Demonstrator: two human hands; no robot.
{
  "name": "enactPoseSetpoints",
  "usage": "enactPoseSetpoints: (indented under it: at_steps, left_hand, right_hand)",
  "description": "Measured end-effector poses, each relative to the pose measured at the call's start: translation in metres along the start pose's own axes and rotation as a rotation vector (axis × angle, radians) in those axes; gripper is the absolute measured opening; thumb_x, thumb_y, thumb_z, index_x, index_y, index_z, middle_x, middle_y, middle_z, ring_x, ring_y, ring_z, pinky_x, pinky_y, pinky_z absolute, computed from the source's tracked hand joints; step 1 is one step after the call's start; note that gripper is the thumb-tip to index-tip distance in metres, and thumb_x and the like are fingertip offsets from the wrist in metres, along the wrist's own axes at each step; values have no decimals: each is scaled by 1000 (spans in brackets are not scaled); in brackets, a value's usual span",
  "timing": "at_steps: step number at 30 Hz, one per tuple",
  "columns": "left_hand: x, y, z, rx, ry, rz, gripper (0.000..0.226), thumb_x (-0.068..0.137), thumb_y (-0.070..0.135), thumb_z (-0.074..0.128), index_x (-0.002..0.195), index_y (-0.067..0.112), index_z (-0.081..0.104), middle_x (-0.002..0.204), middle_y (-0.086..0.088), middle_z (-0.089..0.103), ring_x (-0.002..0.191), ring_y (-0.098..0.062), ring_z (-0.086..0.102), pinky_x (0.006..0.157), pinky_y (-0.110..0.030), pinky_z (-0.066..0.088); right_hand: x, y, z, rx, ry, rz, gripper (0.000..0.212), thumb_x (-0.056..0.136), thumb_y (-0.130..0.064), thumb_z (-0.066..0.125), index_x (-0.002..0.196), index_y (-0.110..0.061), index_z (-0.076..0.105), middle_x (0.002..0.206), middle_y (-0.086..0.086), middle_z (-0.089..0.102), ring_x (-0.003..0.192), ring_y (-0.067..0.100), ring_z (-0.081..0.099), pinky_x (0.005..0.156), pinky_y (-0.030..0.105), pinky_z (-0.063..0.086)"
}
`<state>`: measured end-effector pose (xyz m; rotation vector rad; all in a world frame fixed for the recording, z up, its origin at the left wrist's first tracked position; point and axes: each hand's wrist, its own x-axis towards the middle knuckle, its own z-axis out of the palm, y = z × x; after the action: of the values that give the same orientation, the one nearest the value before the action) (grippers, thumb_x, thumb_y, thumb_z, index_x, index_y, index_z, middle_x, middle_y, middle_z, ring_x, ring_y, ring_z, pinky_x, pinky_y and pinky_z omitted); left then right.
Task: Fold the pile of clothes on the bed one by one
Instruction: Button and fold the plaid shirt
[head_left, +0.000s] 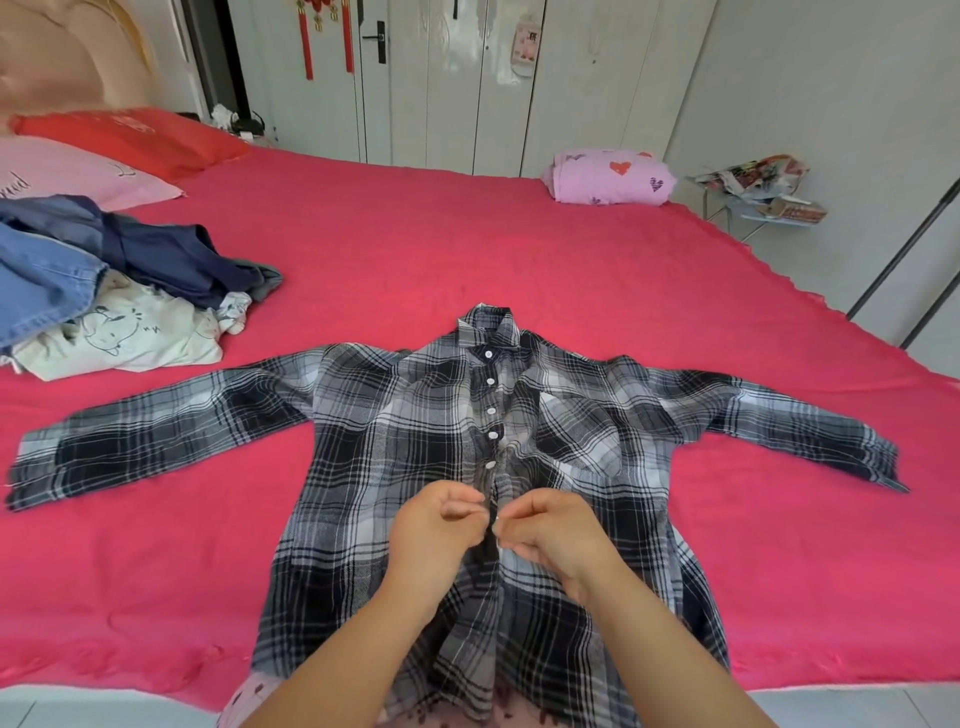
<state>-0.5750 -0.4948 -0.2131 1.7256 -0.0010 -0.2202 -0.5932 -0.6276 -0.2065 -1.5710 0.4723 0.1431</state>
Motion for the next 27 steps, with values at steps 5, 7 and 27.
enactPoseSetpoints:
  at_steps: [5,7,27]
  left_hand:
    - [5,3,0,111,14,65,21,79,4,68,81,25,62,77,6,69,80,-8,66,82,-29,53]
    - [5,2,0,177,20,120,23,79,7,69,80,29,60,78,9,68,81,-5,65,80,-23,51]
    - [20,6,2,-96,-53,-212,13,81,-3,64,86,8,60,90,-9,65,81,-15,64,67,-22,54]
  right_hand:
    - [-2,0,1,64,-16,9,14,76,7,67,79,-7,65,72,3,69,73,14,66,68,20,55]
    - [-2,0,0,111,-25,12,9,80,0,66,87,-6,66,75,5,70,74,14,68,70,21,54]
    - [5,5,15,95,90,-62,22,87,3,56,105,-8,53,61,1,49,49,6,46,47,14,41]
